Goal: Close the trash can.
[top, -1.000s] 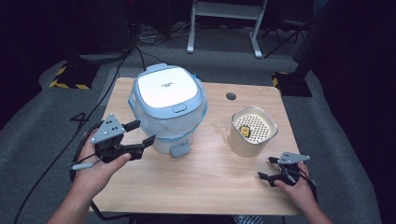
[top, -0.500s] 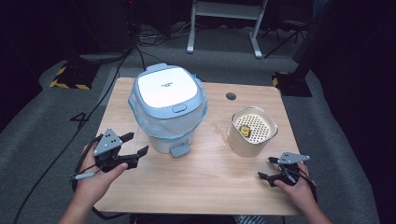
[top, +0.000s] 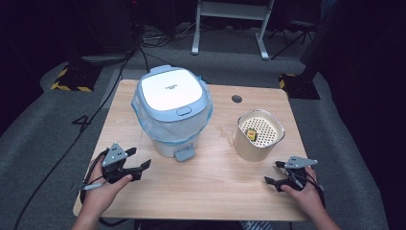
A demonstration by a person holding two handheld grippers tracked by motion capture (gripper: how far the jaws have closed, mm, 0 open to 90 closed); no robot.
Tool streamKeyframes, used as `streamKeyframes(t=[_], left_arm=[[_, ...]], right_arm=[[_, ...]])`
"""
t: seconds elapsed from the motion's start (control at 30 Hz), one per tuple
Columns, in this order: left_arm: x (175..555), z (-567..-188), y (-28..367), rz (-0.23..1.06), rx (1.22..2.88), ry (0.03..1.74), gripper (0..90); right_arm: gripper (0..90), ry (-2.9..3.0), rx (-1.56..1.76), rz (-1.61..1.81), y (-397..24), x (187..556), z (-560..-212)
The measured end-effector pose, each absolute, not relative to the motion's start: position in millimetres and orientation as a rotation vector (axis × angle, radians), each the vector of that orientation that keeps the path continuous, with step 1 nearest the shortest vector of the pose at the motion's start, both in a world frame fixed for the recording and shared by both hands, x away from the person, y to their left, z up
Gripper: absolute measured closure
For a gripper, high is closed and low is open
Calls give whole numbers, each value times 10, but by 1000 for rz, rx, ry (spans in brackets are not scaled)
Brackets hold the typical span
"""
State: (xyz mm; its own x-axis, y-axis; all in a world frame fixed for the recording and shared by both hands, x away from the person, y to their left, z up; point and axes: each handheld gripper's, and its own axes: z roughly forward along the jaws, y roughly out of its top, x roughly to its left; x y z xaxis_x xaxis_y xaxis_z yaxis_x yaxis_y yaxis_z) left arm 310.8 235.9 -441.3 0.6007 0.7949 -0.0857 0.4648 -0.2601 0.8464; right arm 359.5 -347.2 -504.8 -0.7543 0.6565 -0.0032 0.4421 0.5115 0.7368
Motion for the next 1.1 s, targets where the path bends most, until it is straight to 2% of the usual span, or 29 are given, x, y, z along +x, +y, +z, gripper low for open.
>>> streamKeyframes(t=[0.6, 0.73, 0.97, 1.1], left_arm=[[3111, -4936, 2361, 348, 2037, 1101, 275], [3117, -5005, 2331, 346, 2105, 1117, 275], [3120, -5025, 2312, 359, 2120, 1106, 253], [3124, -5046, 2290, 408, 2159, 1070, 201]], right_arm=[[150, 2474, 924, 1086, -3472, 3595, -5048], [151, 2474, 924, 1087, -3472, 3595, -5048], [151, 2474, 924, 1086, -3472, 3595, -5048], [151, 2474, 924, 1086, -3472, 3594, -5048]])
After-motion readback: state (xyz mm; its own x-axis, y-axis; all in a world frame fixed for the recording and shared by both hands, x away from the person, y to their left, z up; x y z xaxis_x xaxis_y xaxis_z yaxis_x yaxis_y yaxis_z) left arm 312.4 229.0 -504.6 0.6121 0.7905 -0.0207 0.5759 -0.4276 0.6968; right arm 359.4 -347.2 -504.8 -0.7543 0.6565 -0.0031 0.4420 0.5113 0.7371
